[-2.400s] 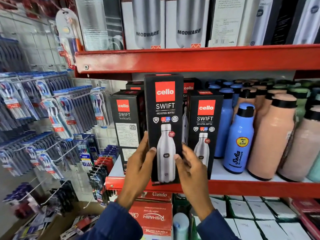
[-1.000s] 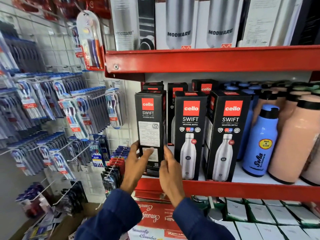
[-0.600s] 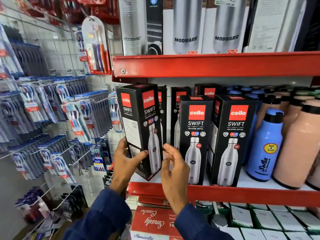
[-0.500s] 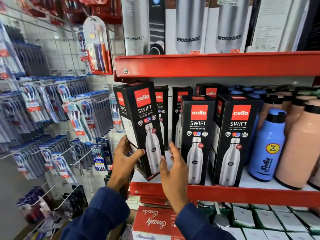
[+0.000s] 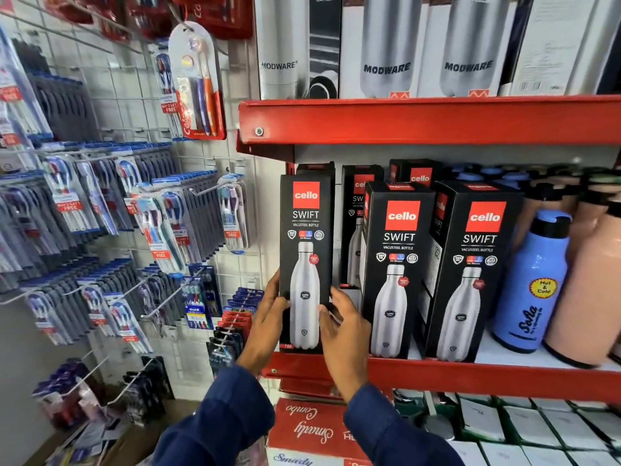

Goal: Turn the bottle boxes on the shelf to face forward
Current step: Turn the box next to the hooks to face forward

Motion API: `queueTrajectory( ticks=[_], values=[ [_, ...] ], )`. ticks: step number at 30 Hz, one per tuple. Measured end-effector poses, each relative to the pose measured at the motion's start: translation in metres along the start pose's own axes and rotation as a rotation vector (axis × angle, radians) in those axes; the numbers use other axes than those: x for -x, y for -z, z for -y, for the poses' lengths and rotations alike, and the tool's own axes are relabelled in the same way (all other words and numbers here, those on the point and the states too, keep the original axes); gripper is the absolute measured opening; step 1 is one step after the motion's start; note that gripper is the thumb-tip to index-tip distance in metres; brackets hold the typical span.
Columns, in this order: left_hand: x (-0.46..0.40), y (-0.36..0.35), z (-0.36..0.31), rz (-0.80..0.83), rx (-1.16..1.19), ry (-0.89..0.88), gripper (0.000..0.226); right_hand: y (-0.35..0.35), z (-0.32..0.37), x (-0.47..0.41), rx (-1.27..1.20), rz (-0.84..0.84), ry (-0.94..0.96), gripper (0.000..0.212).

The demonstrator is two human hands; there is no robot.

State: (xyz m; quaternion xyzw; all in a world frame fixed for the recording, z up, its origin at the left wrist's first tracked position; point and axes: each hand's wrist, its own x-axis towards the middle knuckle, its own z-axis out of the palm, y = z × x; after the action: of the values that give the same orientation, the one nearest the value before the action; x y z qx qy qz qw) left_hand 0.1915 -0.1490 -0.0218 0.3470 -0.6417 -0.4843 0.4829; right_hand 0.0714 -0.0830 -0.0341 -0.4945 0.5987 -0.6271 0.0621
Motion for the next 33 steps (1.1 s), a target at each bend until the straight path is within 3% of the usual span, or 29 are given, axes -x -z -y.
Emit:
queueTrajectory(
  ticks=[8, 16, 25, 33],
  values=[
    [-0.002, 0.003, 0.017, -0.03, 0.038, -0.014, 0.063, -0.001, -0.01, -0.004, -0.073, 0.031, 0.003, 0.038],
    [0.0, -0.005, 0.02, 0.021, -0.14, -0.171, 0.069, 0.007, -0.02, -0.002, 0.015, 0.084, -0.007, 0.043],
    [0.015, -0.011, 0.035, -0.17, -0.444, -0.165, 0.045, 0.003, -0.025, 0.015, 0.384, 0.205, -0.023, 0.05],
    [0.031, -0.01, 0.029, -0.223, -0.527, -0.187, 0.043, 0.013, -0.015, 0.026, 0.387, 0.216, -0.037, 0.049]
  ],
)
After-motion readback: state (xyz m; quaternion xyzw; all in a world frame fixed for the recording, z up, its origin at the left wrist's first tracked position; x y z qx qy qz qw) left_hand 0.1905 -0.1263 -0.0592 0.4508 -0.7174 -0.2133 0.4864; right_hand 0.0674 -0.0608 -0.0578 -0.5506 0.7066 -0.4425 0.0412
